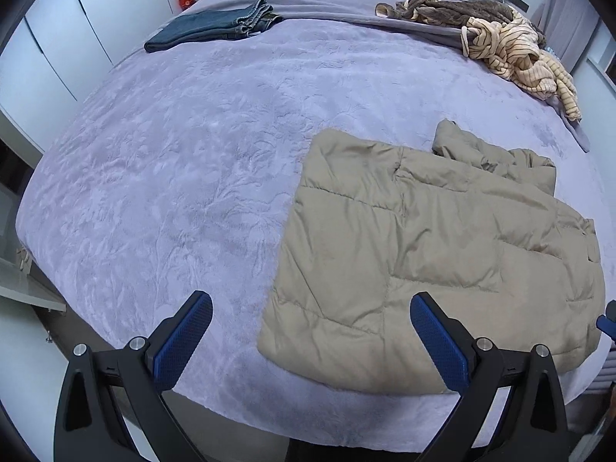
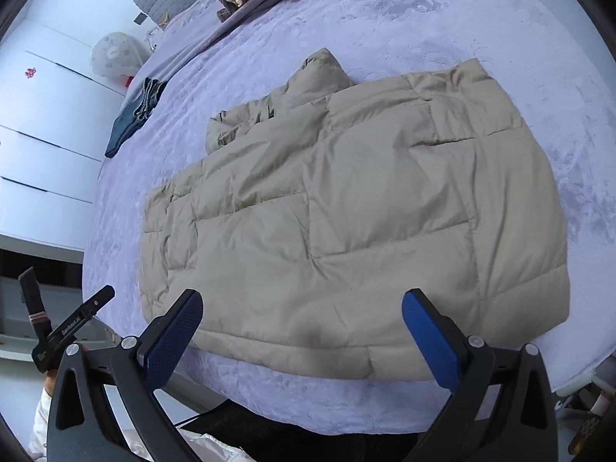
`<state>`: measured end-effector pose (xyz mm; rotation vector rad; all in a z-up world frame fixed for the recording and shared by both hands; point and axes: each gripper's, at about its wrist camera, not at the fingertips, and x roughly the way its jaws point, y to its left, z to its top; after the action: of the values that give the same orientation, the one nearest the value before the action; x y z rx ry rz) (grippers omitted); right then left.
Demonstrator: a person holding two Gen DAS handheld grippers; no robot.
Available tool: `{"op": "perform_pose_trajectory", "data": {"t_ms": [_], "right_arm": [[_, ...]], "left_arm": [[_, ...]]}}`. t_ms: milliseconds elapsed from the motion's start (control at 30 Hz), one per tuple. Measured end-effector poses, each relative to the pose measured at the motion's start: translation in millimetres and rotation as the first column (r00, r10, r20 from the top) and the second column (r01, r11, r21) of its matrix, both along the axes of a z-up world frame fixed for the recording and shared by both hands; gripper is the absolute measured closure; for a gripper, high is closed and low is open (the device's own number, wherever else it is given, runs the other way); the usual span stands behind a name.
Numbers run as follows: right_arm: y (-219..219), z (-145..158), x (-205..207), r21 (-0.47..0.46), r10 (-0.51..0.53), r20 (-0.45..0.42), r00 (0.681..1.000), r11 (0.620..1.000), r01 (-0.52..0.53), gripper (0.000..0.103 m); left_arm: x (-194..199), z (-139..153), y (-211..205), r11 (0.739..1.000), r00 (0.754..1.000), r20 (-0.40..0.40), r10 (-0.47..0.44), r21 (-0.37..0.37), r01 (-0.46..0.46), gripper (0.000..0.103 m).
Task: Fold large clothes
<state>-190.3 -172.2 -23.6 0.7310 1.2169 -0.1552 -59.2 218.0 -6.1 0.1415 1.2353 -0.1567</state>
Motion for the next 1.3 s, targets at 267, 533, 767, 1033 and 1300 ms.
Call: {"op": "perform_pose_trajectory", "data": {"t_ms": [267, 533, 767, 1033, 1300], "right_arm": [[39.2, -12.5, 54.2, 0.012, -0.067, -0.043, 0.997, 0.998, 0.067, 0.000], [63.8, -20.7, 64.6, 0.000, -0.116, -0.124, 0.985, 0.993, 0.117, 0.000], [78.9, -24.9, 68.8, -0.013, -0.140, -0.169, 0.976, 0.990, 0.140, 0.000], [87.6, -38.1, 86.0, 0.010, -0.069, -0.198, 0.978, 0.997, 0.072, 0.000], [90.3, -58.5, 95.6, 0.025, 0.011, -0.243, 0.970, 1.000, -0.005, 0.000]], "left_arm": [[63.1, -12.6, 38.0, 0.999, 0.999, -0.028, -0.033, 0.016, 0.034, 0.000], [93.7, -46.3, 41.3, 0.991, 0.983, -0.126, -0.135, -0.028, 0.133, 0.000], [99.0, -73.3, 31.1, 0.976, 0.957, -0.192, -0.219, -0.050, 0.214, 0.000], [96.3, -78.4, 28.2, 0.978, 0.950, -0.242, -0.197, -0.117, 0.173, 0.000], [96.4, -88.5, 32.0, 0.964, 0.938, -0.282, -0.201, -0.225, 0.139, 0.000]]}}
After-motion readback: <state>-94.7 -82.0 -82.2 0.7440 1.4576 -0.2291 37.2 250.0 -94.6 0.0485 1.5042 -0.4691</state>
